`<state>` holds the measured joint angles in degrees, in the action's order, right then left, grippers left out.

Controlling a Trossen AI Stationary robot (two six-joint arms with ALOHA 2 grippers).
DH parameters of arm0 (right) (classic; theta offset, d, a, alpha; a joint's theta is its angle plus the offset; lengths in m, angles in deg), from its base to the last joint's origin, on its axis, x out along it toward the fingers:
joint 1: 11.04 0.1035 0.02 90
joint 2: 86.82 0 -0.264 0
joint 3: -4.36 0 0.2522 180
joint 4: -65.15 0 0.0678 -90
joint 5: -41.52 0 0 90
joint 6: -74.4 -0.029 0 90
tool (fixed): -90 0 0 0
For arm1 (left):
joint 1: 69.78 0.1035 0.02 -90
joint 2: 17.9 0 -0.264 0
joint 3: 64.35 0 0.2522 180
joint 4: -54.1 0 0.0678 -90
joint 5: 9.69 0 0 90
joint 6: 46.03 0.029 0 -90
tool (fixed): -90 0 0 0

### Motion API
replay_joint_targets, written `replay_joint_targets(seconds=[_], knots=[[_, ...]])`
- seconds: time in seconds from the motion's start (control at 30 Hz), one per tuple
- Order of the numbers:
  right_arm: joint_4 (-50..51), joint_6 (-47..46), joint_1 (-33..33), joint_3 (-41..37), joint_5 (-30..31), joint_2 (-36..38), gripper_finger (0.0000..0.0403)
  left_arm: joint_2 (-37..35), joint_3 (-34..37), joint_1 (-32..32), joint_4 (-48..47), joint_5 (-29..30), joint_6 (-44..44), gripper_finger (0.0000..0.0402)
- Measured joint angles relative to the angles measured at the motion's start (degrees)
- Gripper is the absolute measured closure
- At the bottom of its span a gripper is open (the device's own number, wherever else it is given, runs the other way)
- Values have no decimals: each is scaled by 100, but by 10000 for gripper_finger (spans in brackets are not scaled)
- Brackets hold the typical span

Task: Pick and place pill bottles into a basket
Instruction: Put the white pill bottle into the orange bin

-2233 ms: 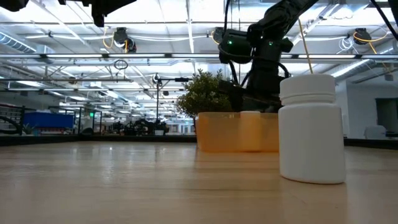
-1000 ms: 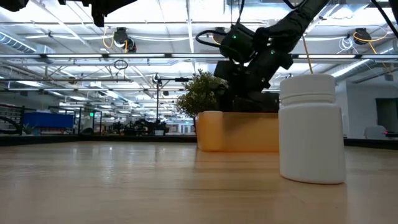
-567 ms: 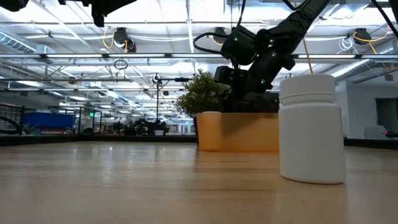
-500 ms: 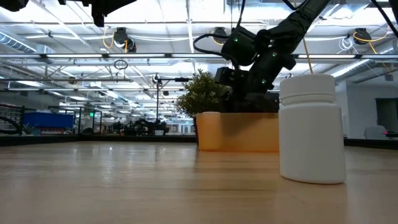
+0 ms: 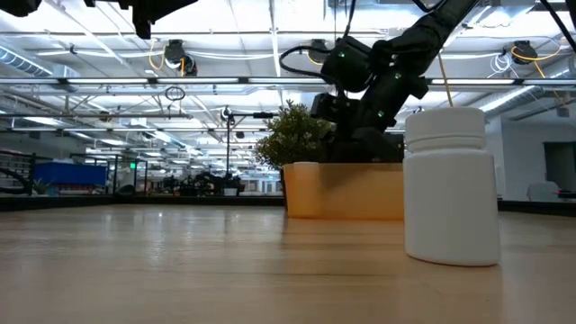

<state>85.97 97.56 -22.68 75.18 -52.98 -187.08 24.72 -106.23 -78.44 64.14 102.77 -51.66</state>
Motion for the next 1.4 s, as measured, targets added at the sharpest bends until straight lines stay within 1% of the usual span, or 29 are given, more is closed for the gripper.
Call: replay_joint_targets(seconds=[0.2, 0.33, 0.47, 0.63, 0.77, 0.87, 0.93, 1.0, 1.07, 1.13, 1.27, 1.33, 1.4], knots=[[10, -146, 22, 4, -1, 55, 334, -1, 0, 2, 1, 0, 2, 215], [229, -429, 24, 6, -4, 80, 334, -1, -1, 2, 1, -1, 2, 215], [468, -607, -22, 9, -7, 86, 305, 1, 0, 0, 1, -2, 2, 215], [558, -641, -42, 2, 0, 78, 249, 1, -2, 0, 1, -1, 2, 215], [692, -859, -39, -8, -4, 62, 205, 0, -2, 2, 1, -1, 2, 215], [777, -857, -31, -22, 2, 53, 184, 0, 0, 0, 1, -1, 2, 215], [758, -861, -37, -22, 2, 52, 177, -1, 0, 1, 1, -2, 2, 215], [754, -856, -35, -22, 16, 52, 176, 1, 0, 2, 1, -2, 0, 215], [748, -825, -35, -22, 27, 52, 184, 0, 0, 2, 1, 0, 2, 215], [737, -774, -37, -22, 39, 52, 202, 0, -1, 0, 1, -2, 2, 215], [646, -741, -37, -22, 38, 52, 251, 0, -2, 2, 1, -2, 2, 215], [583, -744, -37, -22, 70, 52, 252, 1, 0, 0, 1, -2, 2, 215], [558, -747, -36, -22, 292, 98, 252, 1, -2, 1, 1, -1, 2, 215]])
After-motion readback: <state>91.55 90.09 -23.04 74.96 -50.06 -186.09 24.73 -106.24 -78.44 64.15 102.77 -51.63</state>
